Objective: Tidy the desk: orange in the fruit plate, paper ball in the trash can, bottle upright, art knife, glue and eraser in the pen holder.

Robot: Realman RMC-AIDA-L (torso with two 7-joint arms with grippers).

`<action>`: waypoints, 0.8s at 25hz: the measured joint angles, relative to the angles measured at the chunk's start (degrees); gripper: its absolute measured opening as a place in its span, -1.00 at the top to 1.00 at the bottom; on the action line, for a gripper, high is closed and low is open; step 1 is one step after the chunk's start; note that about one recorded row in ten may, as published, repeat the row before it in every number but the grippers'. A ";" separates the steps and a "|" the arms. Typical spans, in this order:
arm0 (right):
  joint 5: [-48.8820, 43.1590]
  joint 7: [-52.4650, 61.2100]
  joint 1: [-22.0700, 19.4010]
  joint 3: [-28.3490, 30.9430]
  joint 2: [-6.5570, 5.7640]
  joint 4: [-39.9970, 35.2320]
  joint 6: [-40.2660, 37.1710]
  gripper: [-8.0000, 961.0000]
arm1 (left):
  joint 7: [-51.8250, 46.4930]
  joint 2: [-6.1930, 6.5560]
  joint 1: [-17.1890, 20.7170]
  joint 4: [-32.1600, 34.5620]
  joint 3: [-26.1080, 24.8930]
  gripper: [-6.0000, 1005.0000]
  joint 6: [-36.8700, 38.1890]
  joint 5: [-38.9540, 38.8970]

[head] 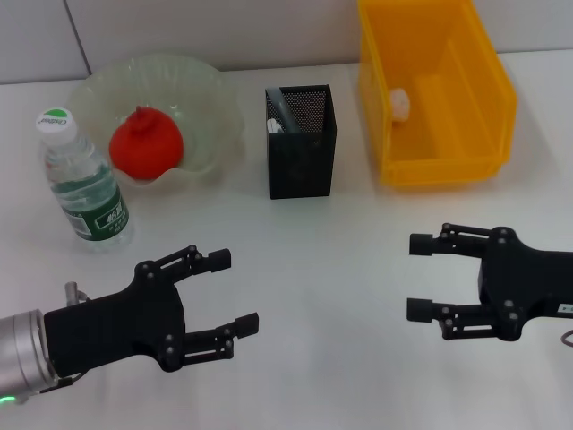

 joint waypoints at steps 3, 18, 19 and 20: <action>-0.61 0.02 0.36 -0.50 0.06 0.32 0.41 -0.67 | -0.04 0.04 0.35 0.00 -0.29 -0.71 0.37 -0.02; -0.40 0.09 0.89 -0.87 0.11 0.88 1.13 -0.67 | -0.04 0.04 0.66 -0.44 -1.33 -0.71 0.87 0.12; -0.40 0.10 0.92 -0.87 0.11 0.88 1.13 -0.67 | -0.04 0.05 0.70 -0.43 -1.32 -0.71 0.90 0.12; -0.40 0.10 0.92 -0.87 0.11 0.88 1.13 -0.67 | -0.04 0.05 0.70 -0.43 -1.32 -0.71 0.90 0.12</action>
